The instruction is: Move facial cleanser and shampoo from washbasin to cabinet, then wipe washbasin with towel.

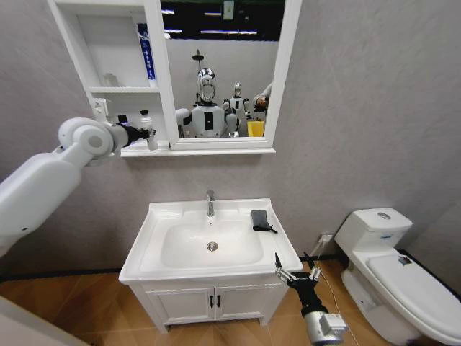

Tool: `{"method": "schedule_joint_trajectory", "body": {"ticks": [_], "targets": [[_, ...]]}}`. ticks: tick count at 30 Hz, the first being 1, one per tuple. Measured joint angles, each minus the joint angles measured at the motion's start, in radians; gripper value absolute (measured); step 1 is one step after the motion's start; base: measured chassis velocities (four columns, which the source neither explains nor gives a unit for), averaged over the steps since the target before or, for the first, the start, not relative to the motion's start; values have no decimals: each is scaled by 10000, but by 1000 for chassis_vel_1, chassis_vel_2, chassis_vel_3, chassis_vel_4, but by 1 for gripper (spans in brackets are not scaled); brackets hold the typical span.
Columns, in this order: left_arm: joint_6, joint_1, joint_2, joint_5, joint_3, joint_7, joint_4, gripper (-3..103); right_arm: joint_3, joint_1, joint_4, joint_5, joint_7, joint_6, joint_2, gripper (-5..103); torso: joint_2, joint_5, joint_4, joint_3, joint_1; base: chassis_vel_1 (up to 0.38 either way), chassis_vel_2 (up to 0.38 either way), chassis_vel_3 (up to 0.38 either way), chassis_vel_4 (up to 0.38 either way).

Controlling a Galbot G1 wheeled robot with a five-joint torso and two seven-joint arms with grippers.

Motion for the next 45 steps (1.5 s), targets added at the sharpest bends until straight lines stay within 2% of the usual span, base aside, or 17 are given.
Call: {"method": "schedule_joint_trajectory", "body": {"ticks": [5,15,26,28,30,32,33,35,38,39,41,42,44,45], "targets": [[-18,-237,-474,541,113,269,858,29,58,-77,-69,22,5,80,20,100,1,0,2,0,0,0,0,0,0],[-157,-239,-940,1284,-49,735,1857,29,87,-121,-119,11,85,125,70,100,1,-2,1,-1,0,0,0,0,0],[-192,-100,-1094,1566,-92,820,2117,29,160,-197,-124,17,119,165,55,100,1,1,1,-2,-1,0,0,0,0],[-217,-58,-1077,1585,-99,819,2091,26,162,-197,-126,18,121,171,54,100,1,1,1,-2,-2,0,0,0,0],[-184,13,-1041,1568,-120,796,2043,35,162,-197,-143,21,123,183,53,100,2,1,2,-2,-3,0,0,0,0],[-179,29,-1030,1561,-120,793,2036,35,162,-197,-146,22,124,185,52,100,2,-4,2,-1,-3,0,0,0,0],[-175,52,-990,1552,-124,792,2017,45,162,-189,-160,25,126,187,51,100,1,-5,1,-1,-1,0,0,0,0],[-175,58,-980,1550,-129,791,2010,45,162,-186,-164,26,126,188,51,100,1,-4,2,-1,-2,0,0,0,0],[-162,168,-826,1510,-174,791,1842,62,160,-170,-188,36,127,191,47,100,2,-2,1,-1,-2,0,0,0,0],[-162,168,-826,1510,-174,791,1842,62,160,-170,-188,36,127,191,47,100,2,-2,1,-1,-2,0,0,0,0],[-145,314,-640,1441,-247,784,1563,74,157,-153,-202,42,127,192,45,100,1,-1,0,-1,-2,0,0,0,0],[-145,314,-640,1441,-247,784,1563,74,157,-153,-202,42,127,192,45,100,1,-1,0,-1,-2,0,0,0,0],[-139,622,-313,1293,-442,701,1031,85,141,-144,-206,43,127,193,44,100,2,-1,0,-1,-2,0,0,0,0],[-139,622,-313,1293,-442,701,1031,85,141,-144,-206,43,127,193,44,100,2,-1,0,-1,-2,0,0,0,0]]}}
